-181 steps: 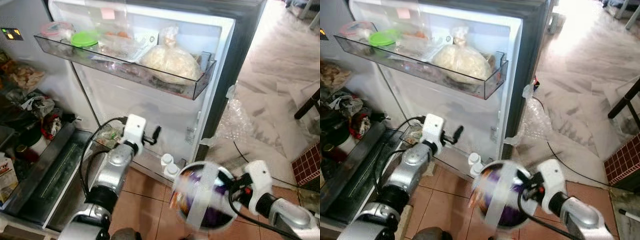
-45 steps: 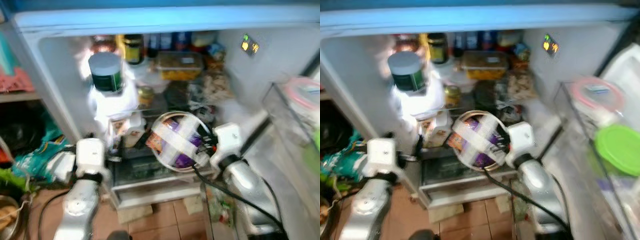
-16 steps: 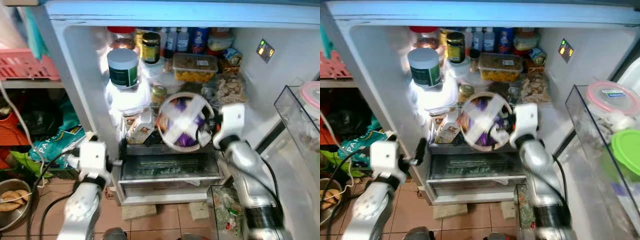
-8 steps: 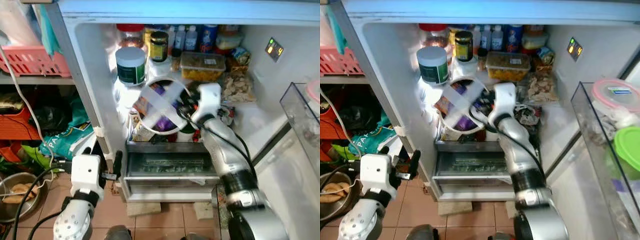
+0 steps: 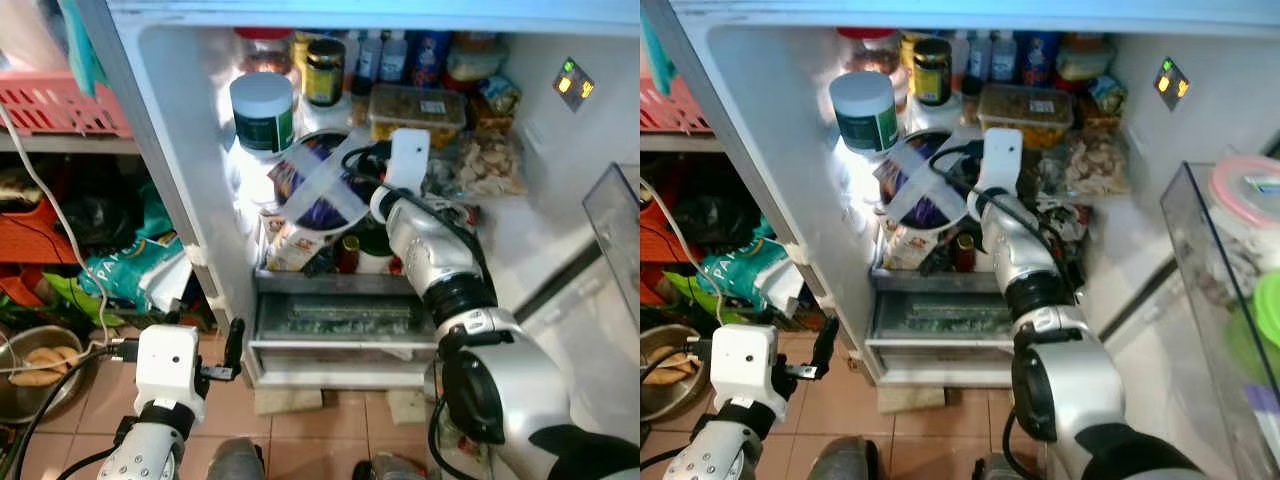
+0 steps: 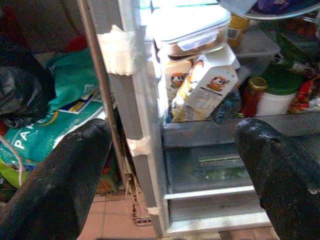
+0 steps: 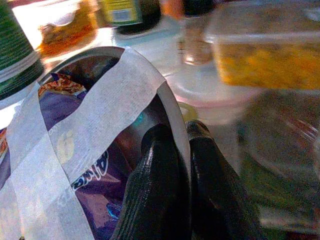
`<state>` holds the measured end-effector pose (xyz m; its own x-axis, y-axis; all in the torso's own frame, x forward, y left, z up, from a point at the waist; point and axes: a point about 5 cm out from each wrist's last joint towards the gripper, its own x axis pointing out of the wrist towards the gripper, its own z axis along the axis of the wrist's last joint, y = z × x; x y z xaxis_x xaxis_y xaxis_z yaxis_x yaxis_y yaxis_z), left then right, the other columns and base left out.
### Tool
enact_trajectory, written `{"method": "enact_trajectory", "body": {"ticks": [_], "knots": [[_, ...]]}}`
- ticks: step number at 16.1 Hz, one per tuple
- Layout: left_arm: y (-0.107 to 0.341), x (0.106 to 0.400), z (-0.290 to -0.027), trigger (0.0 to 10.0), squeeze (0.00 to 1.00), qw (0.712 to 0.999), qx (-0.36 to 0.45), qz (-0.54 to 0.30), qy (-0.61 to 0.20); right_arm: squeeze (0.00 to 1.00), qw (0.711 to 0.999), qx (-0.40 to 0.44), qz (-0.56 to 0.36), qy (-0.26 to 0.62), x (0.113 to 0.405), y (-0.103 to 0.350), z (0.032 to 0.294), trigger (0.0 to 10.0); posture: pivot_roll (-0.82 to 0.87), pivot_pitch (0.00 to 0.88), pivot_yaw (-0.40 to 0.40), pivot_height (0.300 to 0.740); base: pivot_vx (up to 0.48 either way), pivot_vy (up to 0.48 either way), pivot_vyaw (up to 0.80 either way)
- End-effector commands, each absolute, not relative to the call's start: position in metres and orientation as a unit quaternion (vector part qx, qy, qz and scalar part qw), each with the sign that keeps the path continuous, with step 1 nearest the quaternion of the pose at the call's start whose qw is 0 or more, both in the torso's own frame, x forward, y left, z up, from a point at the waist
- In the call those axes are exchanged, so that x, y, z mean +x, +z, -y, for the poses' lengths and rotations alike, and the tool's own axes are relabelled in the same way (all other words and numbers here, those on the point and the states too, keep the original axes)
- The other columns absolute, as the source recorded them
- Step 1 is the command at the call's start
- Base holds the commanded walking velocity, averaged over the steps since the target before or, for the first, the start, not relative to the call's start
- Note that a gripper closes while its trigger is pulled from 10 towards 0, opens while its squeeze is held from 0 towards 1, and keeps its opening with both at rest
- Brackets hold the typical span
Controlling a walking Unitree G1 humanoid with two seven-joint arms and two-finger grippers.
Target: Restocking fridge
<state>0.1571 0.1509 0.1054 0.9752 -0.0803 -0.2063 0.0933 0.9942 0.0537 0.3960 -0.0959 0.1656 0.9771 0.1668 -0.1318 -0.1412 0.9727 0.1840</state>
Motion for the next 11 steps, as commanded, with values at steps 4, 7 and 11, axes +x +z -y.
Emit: {"method": "enact_trajectory", "body": {"ticks": [4, 7, 11], "knots": [[0.106, 0.151, -0.150, 10.0, 0.00, 0.992, 0.029, -0.119, -0.034, 0.00, 0.989, 0.126, -0.079, -0.021, 0.409, 0.184, 0.111, 10.0, 0.25, 0.168, -0.019, 0.740, 0.000, 0.000, 0.00], [0.105, 0.149, -0.149, 10.0, 0.00, 0.991, 0.026, -0.127, -0.029, 0.00, 0.967, 0.219, -0.106, -0.077, 0.410, 0.180, 0.110, 10.0, 0.26, 0.171, -0.023, 0.740, 0.000, 0.000, 0.00], [0.107, 0.146, -0.149, 10.0, 0.00, 0.991, 0.020, -0.131, -0.019, 0.00, 0.946, 0.299, -0.091, -0.089, 0.409, 0.184, 0.096, 10.0, 0.27, 0.180, -0.027, 0.740, 0.000, 0.000, 0.00]]}}
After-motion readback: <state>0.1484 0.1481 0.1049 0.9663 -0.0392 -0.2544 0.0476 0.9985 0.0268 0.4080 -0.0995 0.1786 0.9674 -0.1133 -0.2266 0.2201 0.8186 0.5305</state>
